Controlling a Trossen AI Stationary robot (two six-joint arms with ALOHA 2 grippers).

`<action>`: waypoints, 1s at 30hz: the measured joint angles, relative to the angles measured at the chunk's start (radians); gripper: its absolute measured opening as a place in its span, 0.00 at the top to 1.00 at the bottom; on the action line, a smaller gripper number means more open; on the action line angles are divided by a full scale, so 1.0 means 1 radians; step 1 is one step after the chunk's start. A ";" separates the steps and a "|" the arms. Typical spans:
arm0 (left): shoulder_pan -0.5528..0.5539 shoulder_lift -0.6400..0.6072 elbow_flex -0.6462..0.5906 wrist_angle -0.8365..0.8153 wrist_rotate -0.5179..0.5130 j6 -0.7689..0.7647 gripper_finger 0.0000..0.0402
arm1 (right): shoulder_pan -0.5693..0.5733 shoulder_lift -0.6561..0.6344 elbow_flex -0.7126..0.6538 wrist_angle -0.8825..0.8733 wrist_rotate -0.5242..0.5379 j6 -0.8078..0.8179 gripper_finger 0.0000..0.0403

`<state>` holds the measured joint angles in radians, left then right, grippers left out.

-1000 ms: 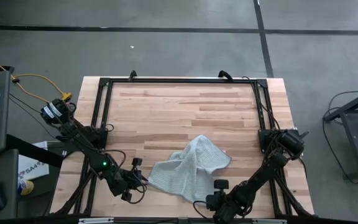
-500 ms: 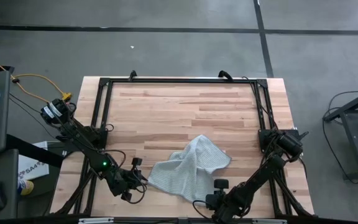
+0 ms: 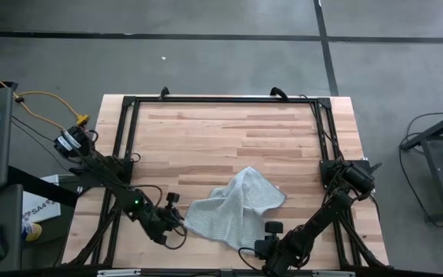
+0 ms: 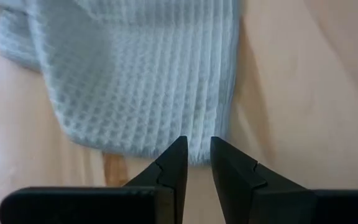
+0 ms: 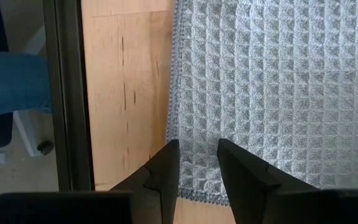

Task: Fold microfiber towels
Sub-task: Fold the gray microfiber cloth

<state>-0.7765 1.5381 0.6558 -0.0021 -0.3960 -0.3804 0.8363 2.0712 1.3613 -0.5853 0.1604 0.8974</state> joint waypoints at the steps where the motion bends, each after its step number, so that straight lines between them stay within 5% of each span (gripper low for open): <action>1: 0.006 0.005 -0.001 0.003 0.013 0.013 0.83 | -0.001 0.000 0.000 0.001 0.000 0.000 0.73; 25: 0.112 0.196 0.158 -0.123 0.141 0.133 0.83 | -0.007 0.000 -0.002 0.014 -0.004 0.026 0.73; 30: 0.117 0.198 0.172 -0.156 0.160 0.090 0.91 | -0.007 0.000 -0.002 0.015 -0.004 0.026 0.73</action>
<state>-0.6592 1.7363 0.8280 -0.1581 -0.2361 -0.2904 0.8295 2.0712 1.3590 -0.5705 0.1562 0.9237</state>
